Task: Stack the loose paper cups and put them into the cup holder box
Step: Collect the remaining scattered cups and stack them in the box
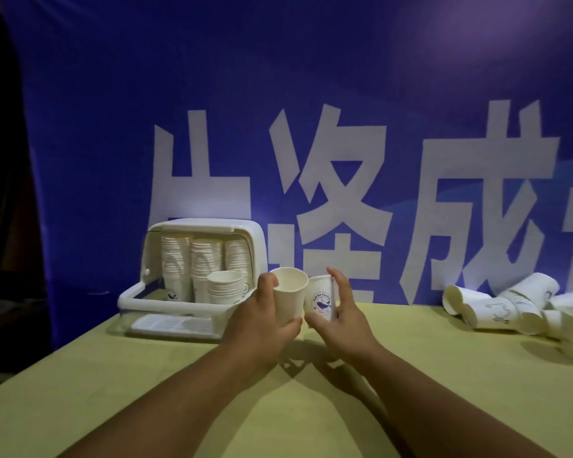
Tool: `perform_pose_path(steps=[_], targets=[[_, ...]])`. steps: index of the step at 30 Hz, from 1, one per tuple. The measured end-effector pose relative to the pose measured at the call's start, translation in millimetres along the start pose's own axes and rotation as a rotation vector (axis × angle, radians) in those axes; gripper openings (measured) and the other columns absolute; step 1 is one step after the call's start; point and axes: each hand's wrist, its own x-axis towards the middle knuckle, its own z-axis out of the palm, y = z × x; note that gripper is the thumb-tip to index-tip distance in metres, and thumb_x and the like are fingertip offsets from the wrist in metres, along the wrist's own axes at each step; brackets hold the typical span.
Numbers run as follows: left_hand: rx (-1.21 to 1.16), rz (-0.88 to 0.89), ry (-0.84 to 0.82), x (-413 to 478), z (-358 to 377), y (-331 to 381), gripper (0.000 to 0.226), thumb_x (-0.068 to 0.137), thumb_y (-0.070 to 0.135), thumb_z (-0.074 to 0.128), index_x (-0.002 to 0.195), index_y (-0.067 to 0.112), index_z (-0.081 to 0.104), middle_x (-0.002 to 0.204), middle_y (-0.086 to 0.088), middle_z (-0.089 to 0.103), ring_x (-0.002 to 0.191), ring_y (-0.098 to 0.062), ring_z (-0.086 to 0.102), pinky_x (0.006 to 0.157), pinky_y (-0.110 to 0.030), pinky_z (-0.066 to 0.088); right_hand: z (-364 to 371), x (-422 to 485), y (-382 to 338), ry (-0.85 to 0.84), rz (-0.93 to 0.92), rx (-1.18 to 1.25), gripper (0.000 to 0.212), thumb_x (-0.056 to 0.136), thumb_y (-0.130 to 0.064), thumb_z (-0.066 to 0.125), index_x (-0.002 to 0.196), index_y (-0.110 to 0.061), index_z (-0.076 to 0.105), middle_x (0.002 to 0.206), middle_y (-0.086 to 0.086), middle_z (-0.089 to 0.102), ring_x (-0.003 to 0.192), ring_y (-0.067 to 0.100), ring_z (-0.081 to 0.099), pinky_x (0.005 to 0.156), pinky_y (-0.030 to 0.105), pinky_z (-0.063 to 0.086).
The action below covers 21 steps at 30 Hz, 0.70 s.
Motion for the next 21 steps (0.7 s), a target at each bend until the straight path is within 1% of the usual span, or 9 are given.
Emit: perform_pose_path(steps=[2, 4, 6, 7, 9, 12, 15, 17, 21], targets=[[0.083, 0.083, -0.015, 9.9, -12.7, -10.9, 0.075, 0.084, 0.06, 0.07, 0.132, 0.038, 0.016, 0.135, 0.002, 0.055, 0.102, -0.016, 0.062, 0.079, -0.028, 0.059, 14.9, 9.9, -2.8, 0.01, -0.008, 0.015, 0.085, 0.08, -0.042, 0.078, 0.135, -0.059, 0.016, 0.124, -0.012, 0.054, 0.092, 0.017, 0.067, 0.078, 0.03, 0.061], [0.108, 0.14, 0.01, 21.0, -25.8, -21.4, 0.064, 0.09, 0.06, 0.062, 0.129, 0.036, 0.018, 0.129, 0.0, 0.057, 0.093, -0.014, 0.059, 0.07, -0.02, 0.051, 27.5, 20.8, -7.9, 0.041, -0.028, 0.008, 0.084, 0.077, -0.043, 0.08, 0.134, -0.052, 0.02, 0.118, -0.01, 0.057, 0.089, 0.016, 0.067, 0.075, 0.029, 0.061], [0.082, 0.187, 0.08, 30.6, -35.3, -31.1, 0.048, 0.095, 0.059, 0.052, 0.122, 0.034, 0.022, 0.112, 0.0, 0.059, 0.082, -0.017, 0.056, 0.061, -0.023, 0.042, 39.0, 31.4, -17.3, 0.095, -0.034, 0.054, 0.081, 0.076, -0.039, 0.082, 0.13, -0.046, 0.023, 0.109, -0.009, 0.057, 0.085, 0.016, 0.066, 0.069, 0.026, 0.061], [0.059, 0.2, 0.122, 34.0, -38.2, -36.1, 0.042, 0.096, 0.06, 0.047, 0.119, 0.033, 0.023, 0.105, 0.002, 0.057, 0.079, -0.019, 0.056, 0.06, -0.027, 0.043, 45.0, 37.3, -22.4, 0.133, -0.027, 0.104, 0.078, 0.075, -0.036, 0.083, 0.127, -0.043, 0.025, 0.106, -0.008, 0.056, 0.084, 0.016, 0.066, 0.067, 0.026, 0.061], [0.023, 0.215, 0.215, 38.8, -41.4, -49.6, 0.034, 0.096, 0.058, 0.038, 0.116, 0.031, 0.029, 0.099, 0.003, 0.055, 0.077, -0.021, 0.06, 0.059, -0.03, 0.05, 57.8, 49.7, -34.3, 0.23, -0.006, 0.218, 0.069, 0.076, -0.034, 0.083, 0.12, -0.038, 0.03, 0.105, -0.008, 0.054, 0.087, 0.015, 0.065, 0.064, 0.022, 0.06], [0.056, 0.209, 0.326, 45.0, -48.5, -72.6, 0.035, 0.098, 0.054, 0.029, 0.112, 0.025, 0.043, 0.093, 0.001, 0.059, 0.073, -0.017, 0.057, 0.052, -0.023, 0.042, 79.0, 66.0, -49.9, 0.324, 0.03, 0.372, 0.047, 0.085, -0.039, 0.075, 0.114, -0.031, 0.039, 0.102, -0.01, 0.054, 0.087, 0.012, 0.062, 0.056, 0.016, 0.054], [0.097, 0.139, 0.38, 51.5, -59.4, -92.1, 0.034, 0.1, 0.047, 0.03, 0.112, 0.021, 0.049, 0.092, 0.004, 0.056, 0.075, -0.018, 0.054, 0.053, -0.024, 0.035, 95.7, 75.8, -53.4, 0.379, 0.023, 0.394, 0.022, 0.096, -0.043, 0.059, 0.108, -0.027, 0.05, 0.097, -0.009, 0.06, 0.087, 0.012, 0.062, 0.066, 0.019, 0.052], [0.138, 0.073, 0.343, 55.7, -60.2, -101.9, 0.026, 0.104, 0.038, 0.036, 0.113, 0.02, 0.051, 0.096, 0.003, 0.056, 0.079, -0.02, 0.053, 0.055, -0.026, 0.033, 99.4, 80.0, -52.9, 0.371, -0.025, 0.322, 0.014, 0.1, -0.04, 0.052, 0.106, -0.028, 0.051, 0.101, -0.007, 0.061, 0.092, 0.013, 0.062, 0.074, 0.022, 0.054], [0.262, 0.03, 0.229, 60.4, -54.8, -102.5, 0.016, 0.104, 0.037, 0.033, 0.107, 0.026, 0.044, 0.104, 0.002, 0.052, 0.086, -0.021, 0.052, 0.065, -0.035, 0.047, 98.0, 85.5, -50.3, 0.32, -0.099, 0.134, 0.005, 0.104, -0.034, 0.043, 0.106, -0.029, 0.045, 0.106, -0.004, 0.054, 0.096, 0.015, 0.056, 0.078, 0.024, 0.052]])
